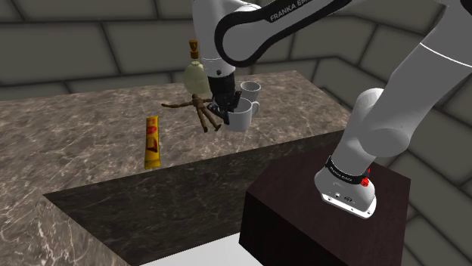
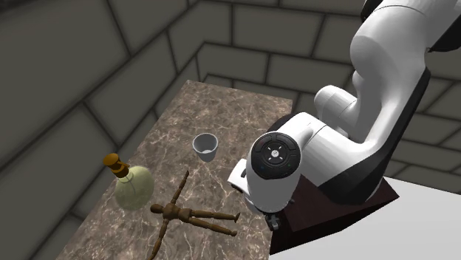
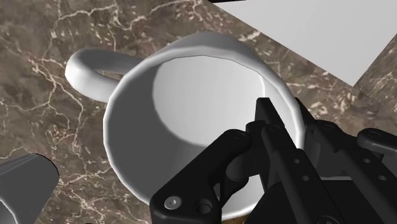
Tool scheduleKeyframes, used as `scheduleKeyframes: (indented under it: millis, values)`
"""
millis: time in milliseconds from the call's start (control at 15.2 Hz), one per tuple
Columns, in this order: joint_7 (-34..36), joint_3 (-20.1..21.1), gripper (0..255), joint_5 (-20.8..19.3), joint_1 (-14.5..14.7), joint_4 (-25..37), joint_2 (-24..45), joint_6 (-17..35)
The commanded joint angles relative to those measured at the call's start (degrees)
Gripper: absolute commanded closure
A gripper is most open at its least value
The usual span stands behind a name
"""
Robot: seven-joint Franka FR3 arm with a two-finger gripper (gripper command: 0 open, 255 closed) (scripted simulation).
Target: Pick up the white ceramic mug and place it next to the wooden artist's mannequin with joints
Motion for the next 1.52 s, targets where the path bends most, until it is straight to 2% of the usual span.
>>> scheduleKeyframes:
  millis: [0,726,1188,1254,1452]
  values:
    - [0.10,0.10,255,-0.04,0.03,-1.12,0.57,1.72]
    - [0.73,0.49,255,-0.73,-0.01,-5.40,5.04,10.41]
    - [0.73,0.48,255,-0.73,-0.01,-5.40,5.04,10.41]
    - [0.73,0.48,0,-0.73,-0.01,-5.40,5.04,10.41]
    - [0.73,0.48,0,-0.73,-0.01,-5.40,5.04,10.41]
